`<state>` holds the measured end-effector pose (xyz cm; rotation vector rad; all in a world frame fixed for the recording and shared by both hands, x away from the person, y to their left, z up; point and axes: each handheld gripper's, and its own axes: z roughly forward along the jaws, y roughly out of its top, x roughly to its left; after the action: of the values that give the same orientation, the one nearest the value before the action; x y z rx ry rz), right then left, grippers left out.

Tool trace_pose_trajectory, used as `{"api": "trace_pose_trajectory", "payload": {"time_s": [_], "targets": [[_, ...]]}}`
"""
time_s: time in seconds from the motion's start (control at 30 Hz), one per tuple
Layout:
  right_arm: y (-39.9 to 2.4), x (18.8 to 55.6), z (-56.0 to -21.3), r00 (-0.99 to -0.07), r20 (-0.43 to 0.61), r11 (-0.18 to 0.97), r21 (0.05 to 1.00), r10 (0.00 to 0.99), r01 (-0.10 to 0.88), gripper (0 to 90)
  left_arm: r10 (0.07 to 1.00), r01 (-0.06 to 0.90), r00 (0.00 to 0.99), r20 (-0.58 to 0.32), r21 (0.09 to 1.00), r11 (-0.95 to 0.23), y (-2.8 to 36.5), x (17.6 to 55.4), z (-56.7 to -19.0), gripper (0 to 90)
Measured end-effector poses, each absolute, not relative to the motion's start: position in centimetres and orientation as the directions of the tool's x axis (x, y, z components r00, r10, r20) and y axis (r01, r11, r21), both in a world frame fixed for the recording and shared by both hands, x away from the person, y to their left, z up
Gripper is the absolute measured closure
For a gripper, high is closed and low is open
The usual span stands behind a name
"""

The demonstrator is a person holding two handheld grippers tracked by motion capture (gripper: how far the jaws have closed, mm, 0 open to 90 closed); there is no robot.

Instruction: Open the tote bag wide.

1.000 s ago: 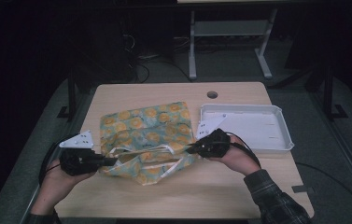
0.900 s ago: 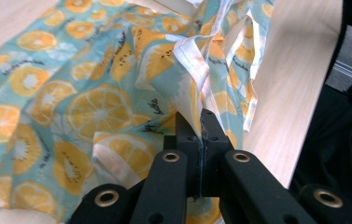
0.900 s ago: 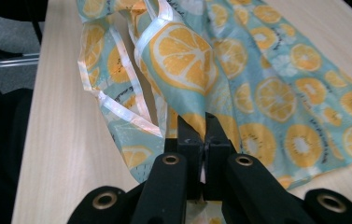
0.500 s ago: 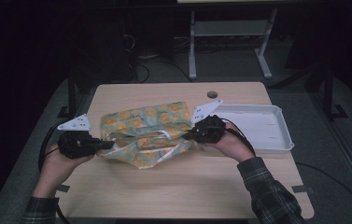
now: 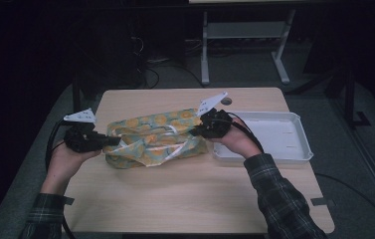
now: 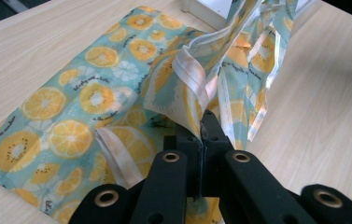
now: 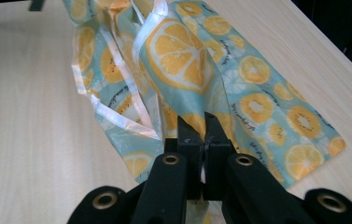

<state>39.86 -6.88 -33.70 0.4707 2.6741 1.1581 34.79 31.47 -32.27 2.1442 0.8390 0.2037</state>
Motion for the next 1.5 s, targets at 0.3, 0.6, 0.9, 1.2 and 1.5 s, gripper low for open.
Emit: {"api": "trace_pose_trajectory", "payload": {"time_s": [0.3,0.6,0.9,1.2,1.5], "targets": [[-5.3,42.8,-34.8,-0.912,-0.022,0.636,0.723,0.41,0.269,88.1,0.695,0.569,0.701,-0.159,0.713,-0.41,32.4,37.9,-34.3,88.7],[-4.3,45.5,-37.8,-0.877,0.0,0.621,0.706,0.481,0.341,88.1,0.75,0.608,0.645,-0.147,0.693,-0.387,32.2,40.5,-36.6,88.8],[-2.9,47.3,-41.2,-0.839,0.013,0.637,0.644,0.544,0.423,88.0,0.796,0.663,0.595,-0.11,0.627,-0.409,31.5,42.4,-39.2,88.7],[-2.0,47.6,-43.0,-0.84,-0.006,0.689,0.575,0.542,0.44,88.0,0.796,0.696,0.6,-0.077,0.542,-0.471,30.7,43.0,-41.6,89.0],[-2.2,46.4,-43.1,-0.865,-0.004,0.72,0.555,0.503,0.416,88.0,0.779,0.708,0.615,-0.124,0.523,-0.475,30.9,41.7,-42.6,89.1]]}}
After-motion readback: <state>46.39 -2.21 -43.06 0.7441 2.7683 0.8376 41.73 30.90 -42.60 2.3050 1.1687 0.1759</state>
